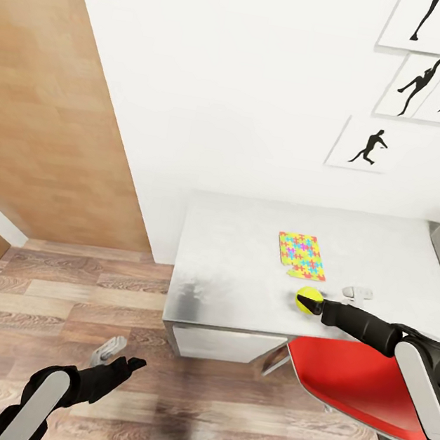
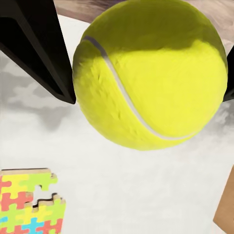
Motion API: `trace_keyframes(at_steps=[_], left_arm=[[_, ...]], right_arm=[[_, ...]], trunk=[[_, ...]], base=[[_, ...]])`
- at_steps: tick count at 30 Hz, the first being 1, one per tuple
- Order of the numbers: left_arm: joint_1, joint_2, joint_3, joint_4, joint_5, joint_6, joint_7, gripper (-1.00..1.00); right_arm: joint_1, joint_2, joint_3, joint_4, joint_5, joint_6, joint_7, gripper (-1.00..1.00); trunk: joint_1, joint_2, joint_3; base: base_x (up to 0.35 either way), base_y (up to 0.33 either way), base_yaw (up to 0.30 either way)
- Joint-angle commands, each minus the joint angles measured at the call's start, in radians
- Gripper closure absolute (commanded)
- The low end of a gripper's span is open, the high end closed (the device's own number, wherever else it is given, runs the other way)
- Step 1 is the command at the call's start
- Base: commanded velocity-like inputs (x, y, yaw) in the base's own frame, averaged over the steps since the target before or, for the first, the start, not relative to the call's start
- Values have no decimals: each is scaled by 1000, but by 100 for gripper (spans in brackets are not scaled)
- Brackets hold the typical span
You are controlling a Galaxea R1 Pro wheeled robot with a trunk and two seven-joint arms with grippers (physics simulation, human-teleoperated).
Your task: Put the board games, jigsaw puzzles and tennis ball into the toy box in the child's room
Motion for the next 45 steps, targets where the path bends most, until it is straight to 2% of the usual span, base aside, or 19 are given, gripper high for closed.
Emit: trace_keyframes(at_steps=[1,7,11,14,23,45], left_arm=[[0,1,-2,-2,10,1,10,-100],[6,4,1,-21,10,1,-6,-100],[31,11,6,-62,10,0,-47,-100],[59,24,18,-92,10,-2,-105,-100],[88,37,50,-117,10,-19,-207,-100],[97,41,62,-122,18,-22,-260,-100]], right_arm=[[-1,0,-1,0,2,5,4,100],[-1,1,-1,0,3,5,3,100],[-1,2,0,0,3,5,3,100],[-1,1,0,0,3,5,3,100],[-1,-2,-1,0,3,6,4,100],[-1,-8,-7,0,3,6,7,100]], trunk=[[1,-2,0],[1,-2,10],[1,-2,17],[1,-2,22],[1,-2,36],[1,-2,73]], base=[[0,0,0],[0,0,0],[0,0,0],[0,0,0],[0,0,0],[0,0,0]])
